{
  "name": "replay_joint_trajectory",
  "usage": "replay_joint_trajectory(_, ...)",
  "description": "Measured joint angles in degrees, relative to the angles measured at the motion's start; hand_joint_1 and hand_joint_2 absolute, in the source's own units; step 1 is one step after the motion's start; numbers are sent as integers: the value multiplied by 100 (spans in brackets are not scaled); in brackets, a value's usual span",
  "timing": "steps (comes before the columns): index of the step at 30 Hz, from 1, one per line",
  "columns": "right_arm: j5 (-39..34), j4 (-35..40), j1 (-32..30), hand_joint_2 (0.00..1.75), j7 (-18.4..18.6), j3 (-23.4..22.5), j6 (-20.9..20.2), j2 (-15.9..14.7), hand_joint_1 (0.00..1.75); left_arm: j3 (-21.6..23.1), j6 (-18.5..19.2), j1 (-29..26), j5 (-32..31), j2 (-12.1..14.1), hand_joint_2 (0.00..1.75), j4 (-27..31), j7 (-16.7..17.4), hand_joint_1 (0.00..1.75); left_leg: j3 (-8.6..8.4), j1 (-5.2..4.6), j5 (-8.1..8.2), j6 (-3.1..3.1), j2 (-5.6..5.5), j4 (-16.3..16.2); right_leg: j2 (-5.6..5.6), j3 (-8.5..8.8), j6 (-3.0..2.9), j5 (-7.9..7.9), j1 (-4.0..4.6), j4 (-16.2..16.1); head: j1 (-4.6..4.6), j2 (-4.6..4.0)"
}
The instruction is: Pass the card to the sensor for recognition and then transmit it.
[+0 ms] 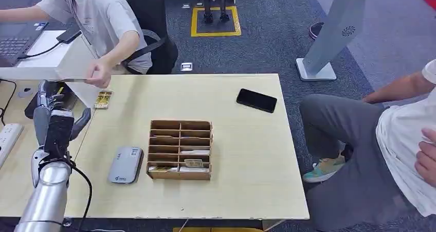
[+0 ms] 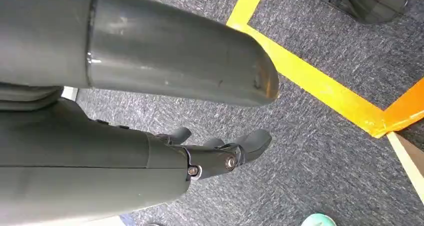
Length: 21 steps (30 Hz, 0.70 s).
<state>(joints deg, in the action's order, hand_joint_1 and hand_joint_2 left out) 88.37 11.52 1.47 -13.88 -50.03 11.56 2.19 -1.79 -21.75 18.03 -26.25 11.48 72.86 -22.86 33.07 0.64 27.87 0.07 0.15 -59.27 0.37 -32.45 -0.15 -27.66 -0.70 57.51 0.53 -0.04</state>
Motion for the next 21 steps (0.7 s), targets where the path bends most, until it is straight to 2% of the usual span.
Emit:
replay_joint_trajectory(7, -2, 0, -16, 0, -2, -7, 26, 0, 0, 35, 72, -264, 57, -18, 175, 342, -16, 0, 3, 0, 1, 0, -4, 0, -3, -1, 0, -1, 0, 0, 0, 0)
replay_joint_trajectory(19, -7, 0, -17, 0, -2, -9, 46, 0, 0, 39, 88, -312, 57, -18, 175, 453, -22, 0, 2, 0, -1, 0, -4, 0, -2, 0, -1, 1, 0, 0, 0, 0)
replay_joint_trajectory(21, -20, 0, -17, 0, -2, -13, 46, 0, 0, 53, 263, -385, 72, -9, 175, 523, -158, 0, 3, 0, 0, 0, -2, 0, -2, 0, -1, 0, 0, 0, -2, 0)
